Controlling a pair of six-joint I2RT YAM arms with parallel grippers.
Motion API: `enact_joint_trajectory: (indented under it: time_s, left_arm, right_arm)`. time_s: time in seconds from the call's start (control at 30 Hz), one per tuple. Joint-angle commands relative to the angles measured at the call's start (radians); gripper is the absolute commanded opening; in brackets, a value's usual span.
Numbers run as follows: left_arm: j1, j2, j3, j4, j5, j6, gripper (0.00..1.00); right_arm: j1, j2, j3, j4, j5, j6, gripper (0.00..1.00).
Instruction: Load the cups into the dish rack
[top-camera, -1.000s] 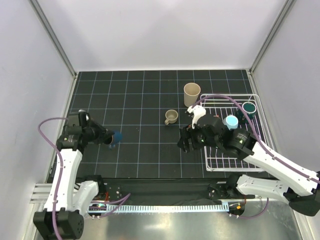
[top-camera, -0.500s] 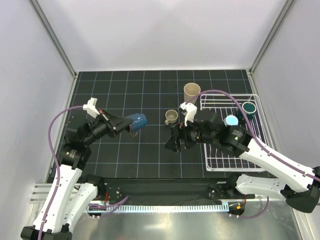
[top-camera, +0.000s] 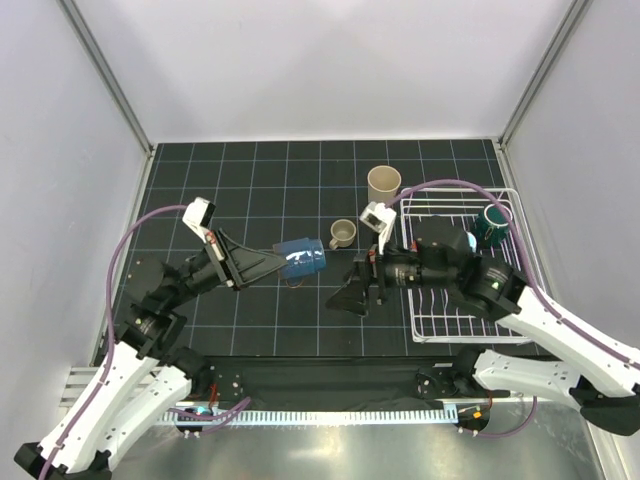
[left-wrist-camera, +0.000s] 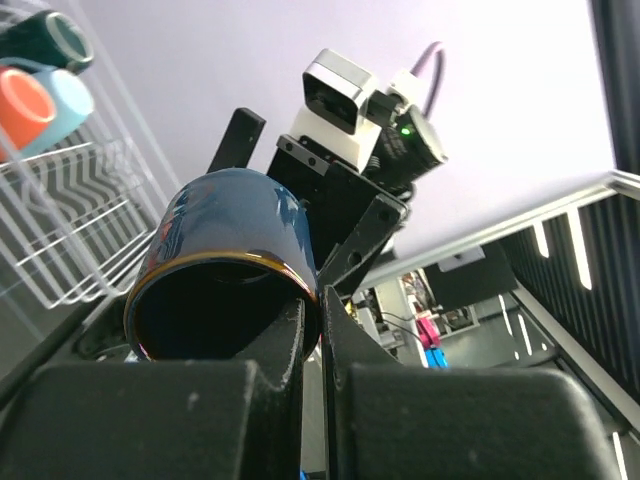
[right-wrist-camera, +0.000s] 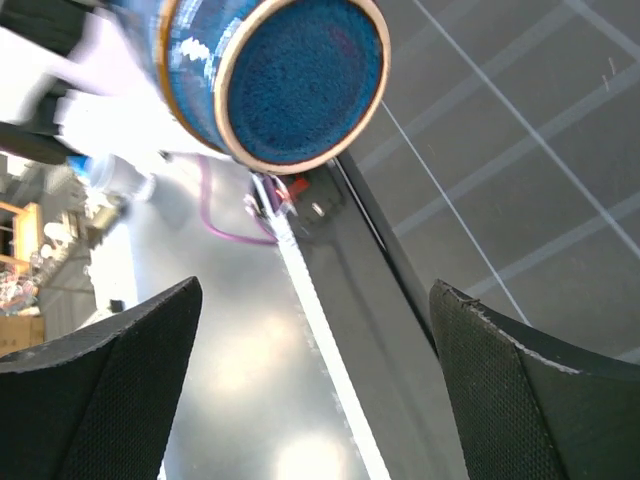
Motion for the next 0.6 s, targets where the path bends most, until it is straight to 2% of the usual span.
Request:
enact_joint_trajectory:
  time_s: [0.0, 0.27, 0.57]
  left_arm:
    - [-0.009, -0.029, 0.005, 0.210, 0.014, -0.064, 0.00]
    - [-0.017, -0.052, -0.021, 0.299, 0.007, -0.158, 0.00]
    - [-0.018, -0.058, -0.031, 0.302, 0.002, -0.189, 0.00]
  right_arm:
    - [0.003, -0.062, -0.015, 0.150, -0.054, 0.016, 0.95]
    - [0.003, -0.053, -0.022, 0.339, -0.093, 0.024, 0.95]
    - [0.004, 0.057, 0.103, 0.356, -0.142, -0.065, 0.93]
